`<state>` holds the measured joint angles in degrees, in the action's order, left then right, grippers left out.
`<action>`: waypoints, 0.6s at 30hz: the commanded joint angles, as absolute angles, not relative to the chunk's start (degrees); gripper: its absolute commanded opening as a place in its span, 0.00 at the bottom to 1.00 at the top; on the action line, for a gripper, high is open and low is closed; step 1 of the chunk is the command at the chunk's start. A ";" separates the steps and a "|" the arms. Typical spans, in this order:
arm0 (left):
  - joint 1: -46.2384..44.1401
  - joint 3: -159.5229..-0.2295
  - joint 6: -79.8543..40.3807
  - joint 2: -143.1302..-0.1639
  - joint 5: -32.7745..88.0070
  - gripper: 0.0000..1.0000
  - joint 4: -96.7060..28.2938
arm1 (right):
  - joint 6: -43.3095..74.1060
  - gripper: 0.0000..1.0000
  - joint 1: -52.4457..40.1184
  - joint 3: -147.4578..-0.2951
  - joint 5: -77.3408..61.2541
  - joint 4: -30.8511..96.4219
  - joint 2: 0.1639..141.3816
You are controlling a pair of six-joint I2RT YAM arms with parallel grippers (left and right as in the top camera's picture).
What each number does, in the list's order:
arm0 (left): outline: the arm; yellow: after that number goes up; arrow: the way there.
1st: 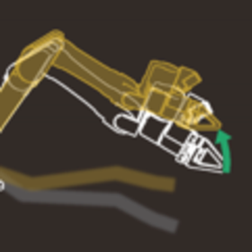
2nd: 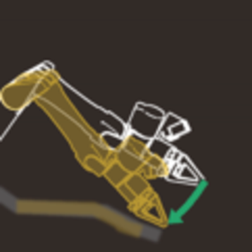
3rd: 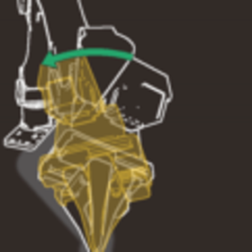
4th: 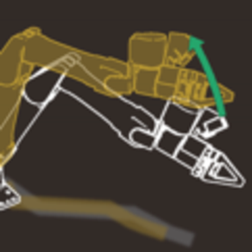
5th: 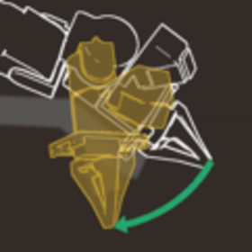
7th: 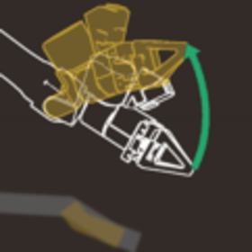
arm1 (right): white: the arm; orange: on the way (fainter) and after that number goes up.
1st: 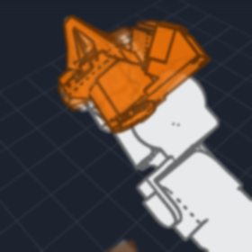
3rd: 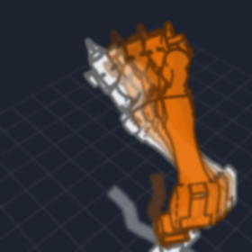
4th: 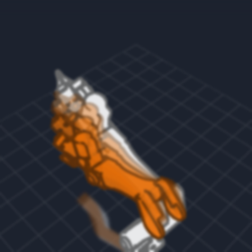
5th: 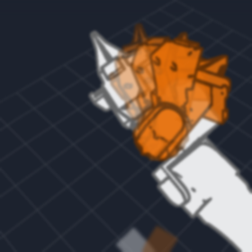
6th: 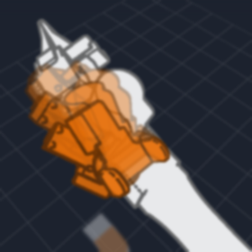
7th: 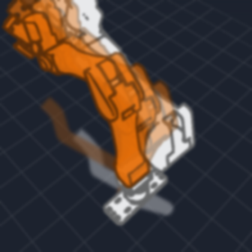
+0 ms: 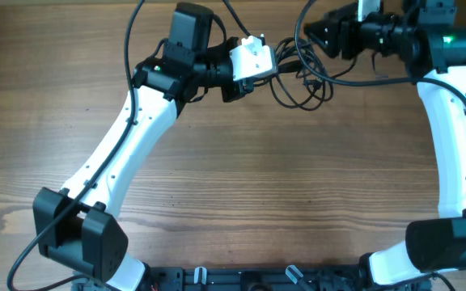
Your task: Untangle cables
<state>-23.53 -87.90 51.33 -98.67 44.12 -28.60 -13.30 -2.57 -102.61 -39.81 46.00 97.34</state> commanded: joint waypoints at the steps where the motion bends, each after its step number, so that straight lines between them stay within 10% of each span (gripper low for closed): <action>1: -25.58 -88.09 52.80 -95.96 44.88 0.04 -27.81 | -15.05 0.74 -2.63 -103.55 -39.42 43.94 100.64; 18: -28.77 -88.09 53.80 -94.45 44.88 0.04 -31.88 | -30.04 0.66 0.03 -109.58 -55.61 67.02 108.55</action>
<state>-28.77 -87.90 52.71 -96.20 44.12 -31.97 -25.50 0.89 -108.29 -51.27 65.69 107.04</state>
